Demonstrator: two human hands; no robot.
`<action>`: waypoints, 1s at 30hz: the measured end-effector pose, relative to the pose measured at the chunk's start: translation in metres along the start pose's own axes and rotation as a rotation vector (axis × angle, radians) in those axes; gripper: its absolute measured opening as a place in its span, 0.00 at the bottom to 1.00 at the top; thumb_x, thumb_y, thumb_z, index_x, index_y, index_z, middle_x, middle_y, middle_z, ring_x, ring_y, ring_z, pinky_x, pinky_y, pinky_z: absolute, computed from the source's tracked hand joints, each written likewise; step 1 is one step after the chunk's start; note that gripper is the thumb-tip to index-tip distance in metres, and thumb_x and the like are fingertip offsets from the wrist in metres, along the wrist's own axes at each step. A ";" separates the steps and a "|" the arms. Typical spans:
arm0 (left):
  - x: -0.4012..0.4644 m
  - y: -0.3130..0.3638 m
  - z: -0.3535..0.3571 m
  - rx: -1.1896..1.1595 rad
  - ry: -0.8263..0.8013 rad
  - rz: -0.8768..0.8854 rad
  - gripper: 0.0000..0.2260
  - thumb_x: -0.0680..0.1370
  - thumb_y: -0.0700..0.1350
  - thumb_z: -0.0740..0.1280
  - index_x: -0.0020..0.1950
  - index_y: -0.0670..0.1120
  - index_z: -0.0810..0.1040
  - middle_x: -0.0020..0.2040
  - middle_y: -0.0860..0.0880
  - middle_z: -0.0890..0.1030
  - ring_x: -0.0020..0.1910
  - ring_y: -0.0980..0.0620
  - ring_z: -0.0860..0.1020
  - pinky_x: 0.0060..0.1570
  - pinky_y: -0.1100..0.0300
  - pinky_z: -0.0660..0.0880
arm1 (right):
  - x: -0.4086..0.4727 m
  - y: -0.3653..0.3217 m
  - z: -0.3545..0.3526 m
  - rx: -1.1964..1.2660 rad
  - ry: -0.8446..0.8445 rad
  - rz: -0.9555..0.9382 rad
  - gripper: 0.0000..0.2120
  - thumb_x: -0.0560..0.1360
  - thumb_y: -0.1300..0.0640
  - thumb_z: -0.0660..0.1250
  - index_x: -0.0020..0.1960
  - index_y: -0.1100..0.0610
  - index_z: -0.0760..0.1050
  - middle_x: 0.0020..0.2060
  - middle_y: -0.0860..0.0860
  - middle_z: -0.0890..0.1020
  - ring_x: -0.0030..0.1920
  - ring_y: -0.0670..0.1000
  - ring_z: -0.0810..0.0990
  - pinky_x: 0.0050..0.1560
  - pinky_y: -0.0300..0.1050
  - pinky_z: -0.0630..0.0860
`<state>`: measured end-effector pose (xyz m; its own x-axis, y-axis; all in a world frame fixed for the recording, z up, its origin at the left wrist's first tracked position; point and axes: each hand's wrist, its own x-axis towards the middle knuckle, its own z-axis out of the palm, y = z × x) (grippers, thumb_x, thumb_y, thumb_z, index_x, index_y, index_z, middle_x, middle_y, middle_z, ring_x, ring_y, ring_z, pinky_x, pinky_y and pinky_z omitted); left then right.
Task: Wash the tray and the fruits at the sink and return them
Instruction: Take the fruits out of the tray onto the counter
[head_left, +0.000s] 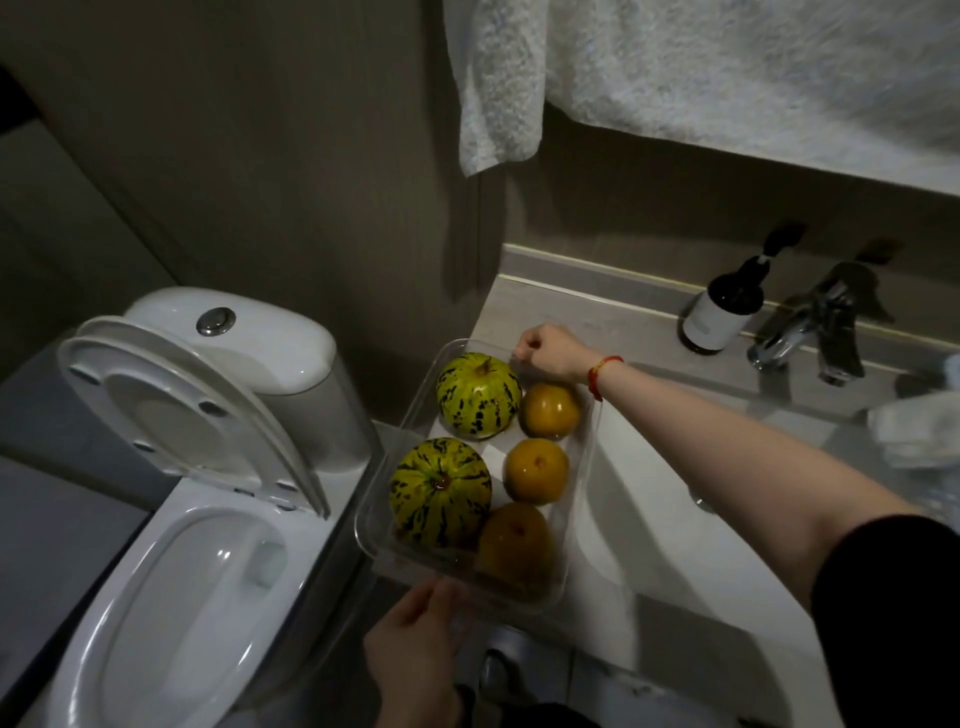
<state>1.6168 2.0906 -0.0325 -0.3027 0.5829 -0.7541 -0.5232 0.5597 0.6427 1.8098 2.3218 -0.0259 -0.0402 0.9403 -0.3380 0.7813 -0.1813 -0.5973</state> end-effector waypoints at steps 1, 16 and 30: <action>0.001 0.000 0.000 0.007 0.001 -0.004 0.08 0.75 0.28 0.64 0.53 0.33 0.77 0.32 0.41 0.81 0.31 0.45 0.80 0.26 0.62 0.77 | 0.001 0.001 0.000 0.004 0.003 0.000 0.09 0.77 0.64 0.60 0.52 0.66 0.77 0.47 0.59 0.79 0.48 0.53 0.73 0.48 0.41 0.68; 0.000 0.012 -0.005 0.188 -0.145 -0.073 0.12 0.77 0.32 0.62 0.35 0.39 0.78 0.26 0.47 0.81 0.32 0.46 0.80 0.43 0.53 0.73 | -0.001 -0.002 0.000 -0.016 0.001 -0.015 0.12 0.80 0.59 0.58 0.54 0.61 0.78 0.53 0.58 0.80 0.51 0.55 0.76 0.50 0.43 0.69; -0.009 0.088 0.003 0.997 -0.089 0.920 0.06 0.73 0.40 0.71 0.50 0.43 0.80 0.40 0.48 0.78 0.40 0.47 0.77 0.41 0.60 0.68 | -0.060 -0.037 0.001 0.059 0.058 -0.210 0.30 0.75 0.56 0.68 0.73 0.55 0.60 0.68 0.54 0.69 0.66 0.52 0.68 0.63 0.42 0.66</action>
<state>1.5757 2.1365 0.0317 -0.1552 0.9878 -0.0158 0.6441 0.1133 0.7565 1.7826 2.2724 0.0163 -0.1607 0.9738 -0.1609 0.7216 0.0047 -0.6923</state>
